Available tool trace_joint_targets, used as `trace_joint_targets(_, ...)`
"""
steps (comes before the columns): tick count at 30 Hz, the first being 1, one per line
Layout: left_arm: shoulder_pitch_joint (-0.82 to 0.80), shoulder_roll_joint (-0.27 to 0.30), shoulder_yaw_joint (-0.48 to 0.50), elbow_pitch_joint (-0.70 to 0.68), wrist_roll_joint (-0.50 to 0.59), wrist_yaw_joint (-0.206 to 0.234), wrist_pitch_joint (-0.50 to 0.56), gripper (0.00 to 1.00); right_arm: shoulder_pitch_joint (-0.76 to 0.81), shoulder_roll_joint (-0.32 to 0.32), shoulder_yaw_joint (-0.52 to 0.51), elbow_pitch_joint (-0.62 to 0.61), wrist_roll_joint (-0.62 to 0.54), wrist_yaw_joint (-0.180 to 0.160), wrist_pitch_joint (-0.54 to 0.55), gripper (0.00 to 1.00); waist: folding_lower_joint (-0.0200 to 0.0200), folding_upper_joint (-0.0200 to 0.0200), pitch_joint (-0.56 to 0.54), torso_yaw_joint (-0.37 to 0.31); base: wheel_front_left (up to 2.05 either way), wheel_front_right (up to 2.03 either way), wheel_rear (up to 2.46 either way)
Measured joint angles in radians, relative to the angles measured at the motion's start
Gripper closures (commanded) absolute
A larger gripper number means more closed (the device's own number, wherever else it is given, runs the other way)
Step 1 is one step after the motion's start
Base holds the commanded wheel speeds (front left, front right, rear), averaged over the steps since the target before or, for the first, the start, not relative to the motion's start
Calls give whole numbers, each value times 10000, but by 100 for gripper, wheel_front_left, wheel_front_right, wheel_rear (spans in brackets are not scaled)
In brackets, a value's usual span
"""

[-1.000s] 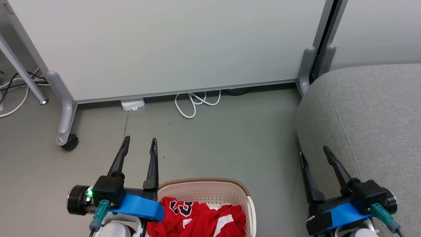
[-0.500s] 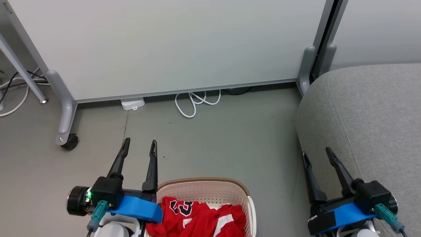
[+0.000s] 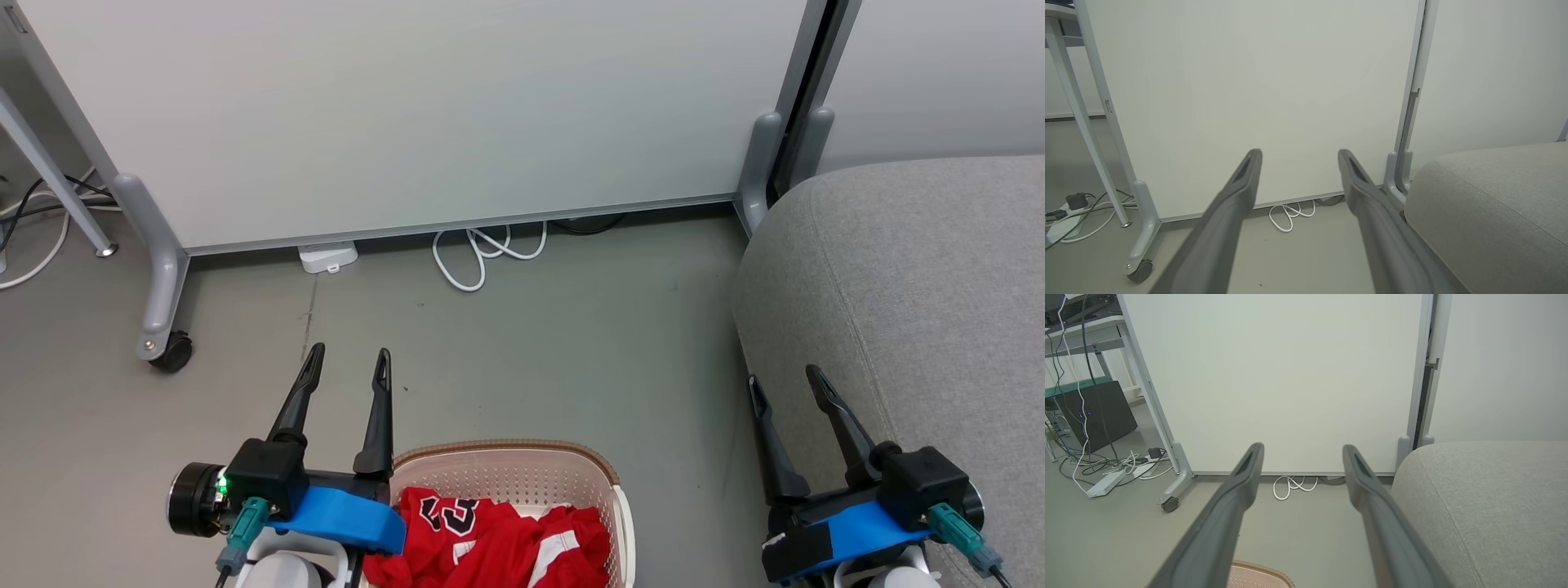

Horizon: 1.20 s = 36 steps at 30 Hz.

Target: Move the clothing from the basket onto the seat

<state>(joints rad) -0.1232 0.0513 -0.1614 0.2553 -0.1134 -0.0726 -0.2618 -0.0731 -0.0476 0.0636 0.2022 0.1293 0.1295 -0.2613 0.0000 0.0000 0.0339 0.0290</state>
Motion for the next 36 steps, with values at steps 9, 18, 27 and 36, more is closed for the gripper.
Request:
trace_joint_targets(9,-346,0,-150,301,46,-165,0,0,-88,0,-29,-52,-8,0,0,0,0,0,229,-40,0,0,0)
trace_joint_targets(18,-1488,109,-314,1145,299,-435,-10,0,-929,-6,-161,-303,-244,2,-2,0,0,-1,1120,-370,0,0,0)
trace_joint_targets(27,-2933,725,-1534,2667,307,-533,-10,0,-1918,-12,-21,-667,-234,2,-10,0,1,0,2514,-1047,0,0,0)
trace_joint_targets(36,-4350,1421,-3743,4475,-571,-573,-10,0,-2531,-15,136,-1037,-44,2,-12,0,2,-1,4024,-1731,0,0,0)
